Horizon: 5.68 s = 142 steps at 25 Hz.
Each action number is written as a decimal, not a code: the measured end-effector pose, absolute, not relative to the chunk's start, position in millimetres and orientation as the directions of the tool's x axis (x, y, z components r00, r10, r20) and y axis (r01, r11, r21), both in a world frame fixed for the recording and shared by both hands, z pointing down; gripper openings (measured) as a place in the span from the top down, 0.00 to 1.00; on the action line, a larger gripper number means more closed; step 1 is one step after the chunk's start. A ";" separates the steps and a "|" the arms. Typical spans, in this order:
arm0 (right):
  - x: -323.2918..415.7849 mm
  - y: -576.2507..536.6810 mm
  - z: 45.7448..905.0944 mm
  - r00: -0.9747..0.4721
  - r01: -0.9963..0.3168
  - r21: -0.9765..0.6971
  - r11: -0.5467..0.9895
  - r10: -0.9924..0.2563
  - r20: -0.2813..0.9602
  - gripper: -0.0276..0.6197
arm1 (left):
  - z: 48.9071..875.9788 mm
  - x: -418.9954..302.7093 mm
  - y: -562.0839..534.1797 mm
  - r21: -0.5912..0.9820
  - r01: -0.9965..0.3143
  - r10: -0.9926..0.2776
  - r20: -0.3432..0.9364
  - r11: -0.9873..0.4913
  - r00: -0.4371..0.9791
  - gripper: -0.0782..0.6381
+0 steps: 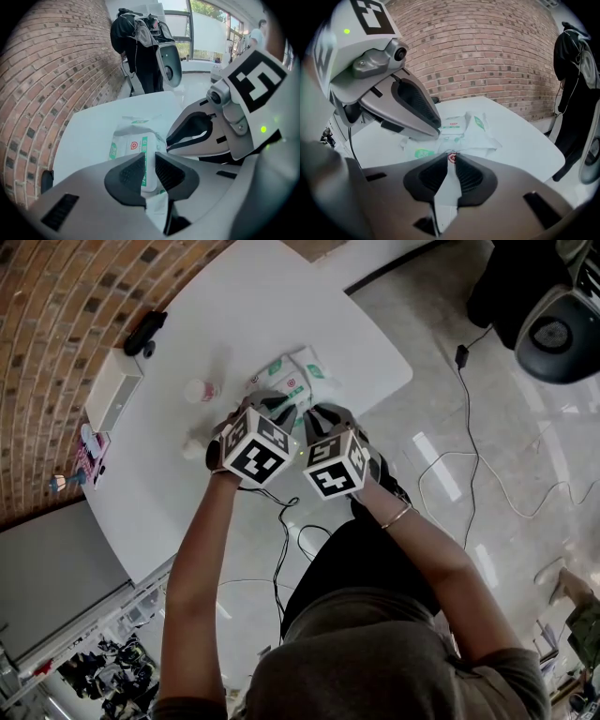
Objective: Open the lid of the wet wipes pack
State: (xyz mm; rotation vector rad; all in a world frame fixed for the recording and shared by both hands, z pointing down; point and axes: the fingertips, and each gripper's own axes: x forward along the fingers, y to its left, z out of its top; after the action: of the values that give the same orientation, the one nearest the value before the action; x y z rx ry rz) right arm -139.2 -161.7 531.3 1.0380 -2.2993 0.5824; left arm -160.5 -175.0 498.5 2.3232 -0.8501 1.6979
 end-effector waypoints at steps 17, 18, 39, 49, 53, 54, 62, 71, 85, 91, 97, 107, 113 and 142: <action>-138.7 -161.5 532.1 -0.544 -0.773 -0.137 0.620 -0.537 0.645 0.88 | 496.6 -161.8 -176.3 -0.010 -0.572 -0.228 0.923 -0.820 0.310 0.79; -138.5 -161.7 532.0 -0.545 -0.773 -0.138 0.620 -0.536 0.645 0.88 | 495.7 -161.7 -176.9 0.003 -0.574 -0.219 0.922 -0.819 0.318 0.79; -136.6 -164.2 532.2 -0.546 -0.776 -0.148 0.613 -0.535 0.645 0.90 | 461.9 -179.3 -208.8 -0.048 -0.602 -0.283 0.910 -0.797 0.302 0.84; -136.3 -163.7 532.3 -0.539 -0.777 -0.132 0.616 -0.541 0.645 0.91 | 460.8 -195.3 -232.0 -0.121 -0.654 -0.362 0.898 -0.747 0.248 0.85; -136.0 -163.6 531.6 -0.536 -0.778 -0.128 0.615 -0.544 0.646 0.91 | 462.8 -199.6 -239.5 -0.143 -0.675 -0.389 0.892 -0.724 0.229 0.85; -136.1 -163.3 531.5 -0.535 -0.779 -0.127 0.614 -0.544 0.646 0.91 | 463.9 -201.5 -241.1 -0.147 -0.681 -0.395 0.891 -0.717 0.223 0.85; -136.2 -162.8 531.6 -0.535 -0.779 -0.127 0.614 -0.545 0.645 0.91 | 471.3 -209.1 -255.4 -0.176 -0.716 -0.430 0.883 -0.676 0.189 0.84; -136.0 -163.4 532.5 -0.538 -0.778 -0.132 0.614 -0.542 0.645 0.91 | 481.6 -215.0 -265.3 -0.160 -0.762 -0.435 0.884 -0.627 0.172 0.83; -135.6 -163.5 532.8 -0.546 -0.772 -0.138 0.621 -0.536 0.644 0.91 | 506.5 -225.5 -273.7 -0.194 -0.823 -0.441 0.894 -0.534 0.075 0.81; -135.8 -163.8 533.0 -0.549 -0.768 -0.137 0.625 -0.535 0.642 0.91 | 508.8 -227.9 -276.0 -0.207 -0.851 -0.487 0.871 -0.483 0.064 0.81; -134.4 -164.2 533.6 -0.557 -0.761 -0.140 0.633 -0.529 0.640 0.91 | 482.4 -234.2 -274.6 -0.234 -0.890 -0.600 0.799 -0.392 0.054 0.81; -125.7 -165.9 518.2 -0.578 -0.767 -0.167 0.620 -0.554 0.599 0.89 | 456.1 -245.4 -246.2 -0.167 -0.941 -0.689 0.720 -0.295 0.088 0.81; -121.0 -162.9 504.8 -0.588 -0.760 -0.163 0.629 -0.561 0.583 0.88 | 450.3 -252.0 -228.3 -0.127 -0.964 -0.719 0.690 -0.234 0.083 0.82; -109.1 -161.1 436.8 -0.626 -0.730 -0.089 0.677 -0.611 0.485 0.95 | 440.9 -263.6 -128.0 0.085 -0.996 -0.843 0.537 0.032 0.019 0.84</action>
State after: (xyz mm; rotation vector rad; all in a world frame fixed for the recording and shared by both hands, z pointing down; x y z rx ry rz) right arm -109.1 -161.1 436.8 1.0450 -2.4730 0.3888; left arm -263.6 -128.0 440.9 1.8584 -1.8724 0.4557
